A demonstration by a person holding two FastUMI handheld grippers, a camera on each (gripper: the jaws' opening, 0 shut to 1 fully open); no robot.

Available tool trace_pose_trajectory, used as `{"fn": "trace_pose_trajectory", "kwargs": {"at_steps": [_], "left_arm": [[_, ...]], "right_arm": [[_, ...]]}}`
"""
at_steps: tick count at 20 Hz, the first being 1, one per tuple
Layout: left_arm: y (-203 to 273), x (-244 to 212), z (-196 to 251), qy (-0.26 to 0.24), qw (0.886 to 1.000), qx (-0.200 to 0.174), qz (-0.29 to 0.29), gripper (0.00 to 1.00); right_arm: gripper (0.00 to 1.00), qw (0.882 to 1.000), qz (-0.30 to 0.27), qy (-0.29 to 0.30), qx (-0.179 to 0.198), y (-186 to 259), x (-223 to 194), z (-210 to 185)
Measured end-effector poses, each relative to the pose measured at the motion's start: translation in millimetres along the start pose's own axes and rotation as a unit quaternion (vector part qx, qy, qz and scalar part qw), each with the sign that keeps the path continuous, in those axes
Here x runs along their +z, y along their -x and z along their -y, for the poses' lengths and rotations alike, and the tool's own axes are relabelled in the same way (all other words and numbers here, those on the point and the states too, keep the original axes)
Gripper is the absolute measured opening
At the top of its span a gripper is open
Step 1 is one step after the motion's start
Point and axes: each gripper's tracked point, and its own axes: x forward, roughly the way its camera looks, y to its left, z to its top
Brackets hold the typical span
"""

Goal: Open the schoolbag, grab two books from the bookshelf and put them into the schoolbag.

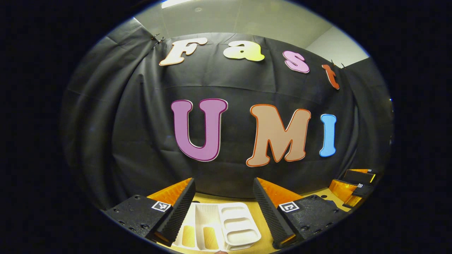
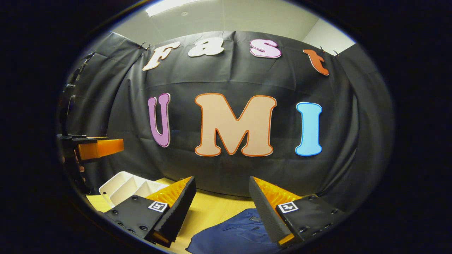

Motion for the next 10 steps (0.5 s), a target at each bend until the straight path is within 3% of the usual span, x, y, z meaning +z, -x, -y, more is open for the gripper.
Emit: {"fn": "trace_pose_trajectory", "kwargs": {"at_steps": [6, 7, 8, 9, 10], "left_arm": [[-1.8, 5.1, -3.8, -0.009, 1.000, 0.001, 0.007, 0.92], [-1.5, 5.5, -3.7, -0.009, 1.000, 0.000, 0.007, 0.94], [-1.3, 6.0, -4.4, -0.010, 1.000, -0.001, 0.007, 0.92], [-1.6, 6.3, -5.1, -0.011, 1.000, -0.002, 0.007, 0.94], [-1.3, 6.5, -6.2, -0.012, 1.000, -0.002, 0.008, 0.94]], "right_arm": [[0.97, 1.000, 0.002, -0.001, -0.008, -7.0, 1.7, 4.1], [1.00, 1.000, 0.003, -0.003, -0.008, -8.5, 2.6, 3.0], [0.92, 1.000, 0.006, -0.004, -0.010, -8.6, 5.1, 3.1], [1.00, 1.000, 0.009, -0.004, -0.012, -8.8, 8.2, 1.4], [1.00, 1.000, 0.013, -0.004, -0.014, -8.0, 8.8, 1.7]]}}
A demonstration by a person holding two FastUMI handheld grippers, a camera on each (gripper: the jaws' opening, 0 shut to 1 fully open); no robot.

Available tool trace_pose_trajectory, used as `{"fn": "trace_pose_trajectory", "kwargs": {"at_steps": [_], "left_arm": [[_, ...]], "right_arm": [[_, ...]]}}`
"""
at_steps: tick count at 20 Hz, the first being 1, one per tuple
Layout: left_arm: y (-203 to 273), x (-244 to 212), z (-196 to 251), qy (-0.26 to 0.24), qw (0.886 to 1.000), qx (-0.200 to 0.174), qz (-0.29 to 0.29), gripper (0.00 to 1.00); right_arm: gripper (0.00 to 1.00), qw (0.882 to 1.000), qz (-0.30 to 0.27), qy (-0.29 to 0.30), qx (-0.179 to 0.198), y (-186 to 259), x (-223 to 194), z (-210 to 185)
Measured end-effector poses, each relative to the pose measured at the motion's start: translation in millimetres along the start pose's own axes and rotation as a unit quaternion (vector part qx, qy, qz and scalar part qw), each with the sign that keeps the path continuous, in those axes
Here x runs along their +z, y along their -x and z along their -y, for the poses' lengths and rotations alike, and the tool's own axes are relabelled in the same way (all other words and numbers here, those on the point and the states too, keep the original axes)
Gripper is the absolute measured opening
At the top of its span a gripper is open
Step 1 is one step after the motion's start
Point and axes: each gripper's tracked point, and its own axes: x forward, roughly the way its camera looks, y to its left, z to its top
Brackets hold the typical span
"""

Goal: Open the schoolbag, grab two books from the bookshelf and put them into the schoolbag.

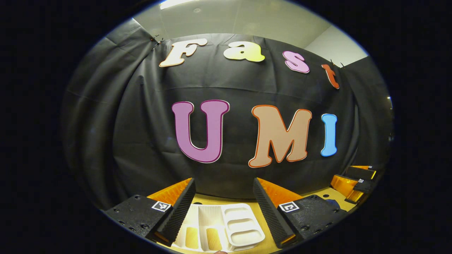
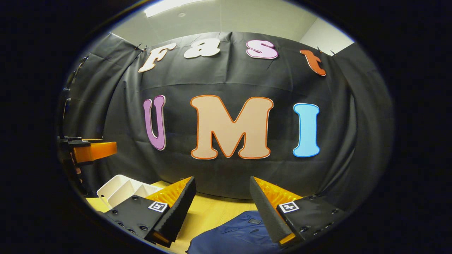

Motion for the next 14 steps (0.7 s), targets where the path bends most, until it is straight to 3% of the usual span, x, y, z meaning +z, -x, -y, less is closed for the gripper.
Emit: {"fn": "trace_pose_trajectory", "kwargs": {"at_steps": [9, 14], "left_arm": [[-7.7, -3.1, -2.1, -0.008, 1.000, -0.021, -0.004, 0.94], [-4.0, -3.9, -2.7, -0.014, 0.999, -0.039, -0.002, 0.94]], "right_arm": [[1.00, 1.000, 0.012, -0.005, -0.024, 12.7, 7.9, -1.4], [0.93, 0.999, 0.021, -0.002, -0.038, 26.8, 12.4, -5.5]]}}
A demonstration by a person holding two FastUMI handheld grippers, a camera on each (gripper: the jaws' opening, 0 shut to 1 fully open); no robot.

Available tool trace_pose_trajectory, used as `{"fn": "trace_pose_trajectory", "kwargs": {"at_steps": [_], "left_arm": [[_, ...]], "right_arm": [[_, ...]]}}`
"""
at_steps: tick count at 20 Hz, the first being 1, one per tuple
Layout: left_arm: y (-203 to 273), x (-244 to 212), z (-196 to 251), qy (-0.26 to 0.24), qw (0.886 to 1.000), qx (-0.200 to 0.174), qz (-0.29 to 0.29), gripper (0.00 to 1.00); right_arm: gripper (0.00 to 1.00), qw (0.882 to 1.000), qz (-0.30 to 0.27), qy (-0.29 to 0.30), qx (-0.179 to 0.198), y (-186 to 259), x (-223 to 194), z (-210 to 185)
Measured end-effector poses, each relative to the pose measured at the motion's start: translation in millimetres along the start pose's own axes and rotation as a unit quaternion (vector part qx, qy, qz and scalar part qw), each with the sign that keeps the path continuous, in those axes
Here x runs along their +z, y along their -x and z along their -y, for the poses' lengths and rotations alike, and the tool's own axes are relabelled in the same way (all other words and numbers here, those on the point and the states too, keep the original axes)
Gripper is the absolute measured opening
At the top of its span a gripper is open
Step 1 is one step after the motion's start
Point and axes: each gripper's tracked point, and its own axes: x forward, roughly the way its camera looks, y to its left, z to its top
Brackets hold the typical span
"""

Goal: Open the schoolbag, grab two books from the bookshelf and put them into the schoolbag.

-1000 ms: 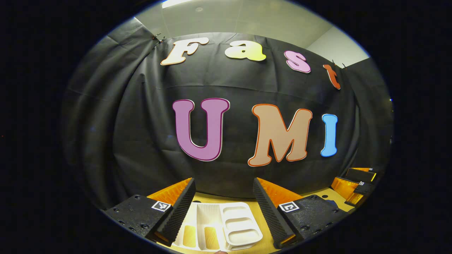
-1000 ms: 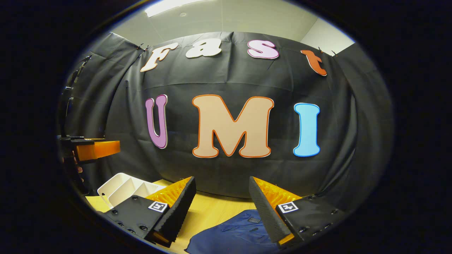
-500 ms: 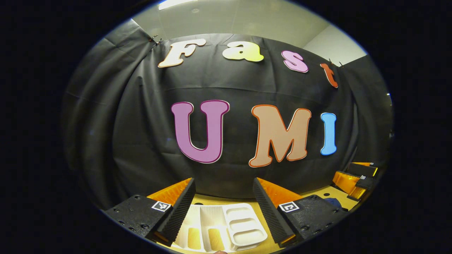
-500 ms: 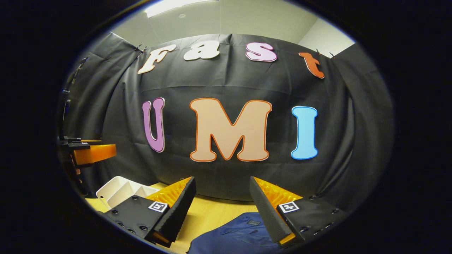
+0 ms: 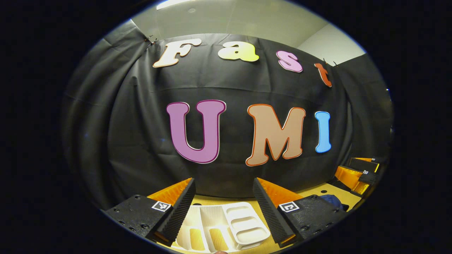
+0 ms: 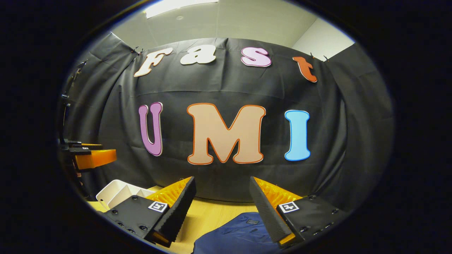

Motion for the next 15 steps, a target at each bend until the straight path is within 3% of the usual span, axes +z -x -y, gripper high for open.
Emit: {"fn": "trace_pose_trajectory", "kwargs": {"at_steps": [2, 4, 6, 8, 10, 11, 15], "left_arm": [[1.6, -0.8, 0.5, -0.001, 1.000, -0.005, 0.001, 0.95], [1.8, 0.3, 1.3, 0.002, 1.000, -0.009, 0.004, 0.94], [2.2, 0.1, 1.5, 0.007, 1.000, -0.012, 0.004, 0.93], [1.7, 0.7, 1.7, 0.009, 1.000, -0.013, 0.003, 0.94], [1.8, 3.5, 1.0, 0.007, 1.000, -0.012, 0.006, 0.94], [0.9, 4.5, 1.3, 0.007, 1.000, -0.012, 0.005, 0.95], [-5.0, 11.6, 10.4, 0.006, 1.000, -0.024, 0.005, 0.94]], "right_arm": [[0.92, 1.000, 0.005, 0.006, -0.003, 6.0, 3.6, -1.9], [1.00, 1.000, 0.005, 0.012, -0.004, 11.5, 4.9, -3.4], [1.00, 1.000, 0.005, 0.013, -0.006, 13.9, 7.0, -3.4], [0.92, 1.000, 0.004, 0.013, -0.008, 16.7, 7.1, -2.9], [0.92, 1.000, 0.003, 0.015, -0.011, 18.1, 8.3, -2.5], [0.98, 1.000, 0.001, 0.016, -0.010, 18.8, 7.7, -2.8], [0.98, 1.000, 0.006, 0.019, -0.009, 21.4, 12.3, -5.0]]}}
